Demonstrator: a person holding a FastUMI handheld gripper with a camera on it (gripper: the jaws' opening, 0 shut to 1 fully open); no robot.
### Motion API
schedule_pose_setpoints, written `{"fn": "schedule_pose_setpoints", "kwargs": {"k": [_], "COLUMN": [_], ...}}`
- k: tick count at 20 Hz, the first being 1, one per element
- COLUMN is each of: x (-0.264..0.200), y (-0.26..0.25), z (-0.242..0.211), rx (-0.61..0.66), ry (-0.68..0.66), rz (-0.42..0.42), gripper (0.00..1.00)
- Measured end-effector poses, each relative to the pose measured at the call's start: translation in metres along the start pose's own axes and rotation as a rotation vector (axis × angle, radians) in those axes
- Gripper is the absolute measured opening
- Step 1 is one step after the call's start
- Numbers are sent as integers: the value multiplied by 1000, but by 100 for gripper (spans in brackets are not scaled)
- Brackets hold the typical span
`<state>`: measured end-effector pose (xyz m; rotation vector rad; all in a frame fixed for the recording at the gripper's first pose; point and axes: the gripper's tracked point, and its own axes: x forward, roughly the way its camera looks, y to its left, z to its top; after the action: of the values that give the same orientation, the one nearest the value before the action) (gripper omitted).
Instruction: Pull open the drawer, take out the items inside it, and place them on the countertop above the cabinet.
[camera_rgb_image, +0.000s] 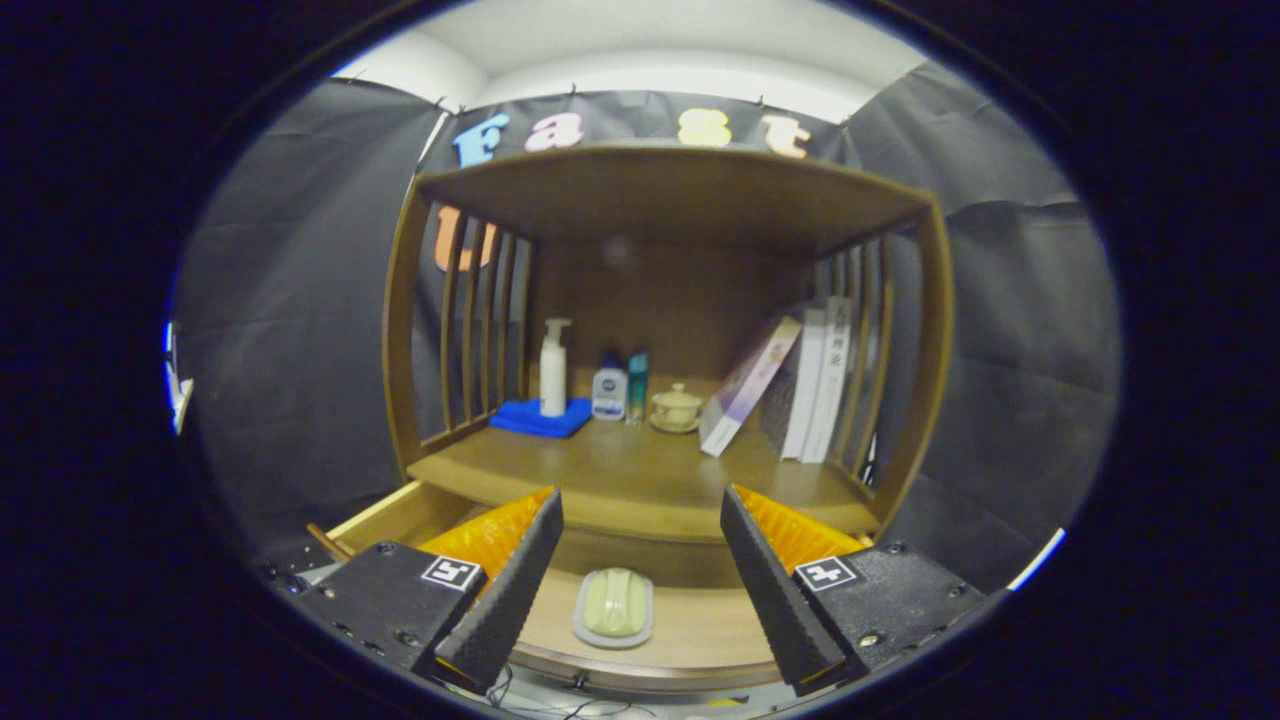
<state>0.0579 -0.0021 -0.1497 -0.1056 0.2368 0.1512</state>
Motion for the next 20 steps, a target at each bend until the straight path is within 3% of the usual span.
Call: {"fn": "schedule_pose_setpoints", "kwargs": {"k": [5,9,20], "x": [51,77,94], "y": [16,7,23], "z": [-48,-81,-141], "rx": [30,81,134], "ry": [250,418,779], "rz": [75,75,131], "gripper": [100,96,79]}}
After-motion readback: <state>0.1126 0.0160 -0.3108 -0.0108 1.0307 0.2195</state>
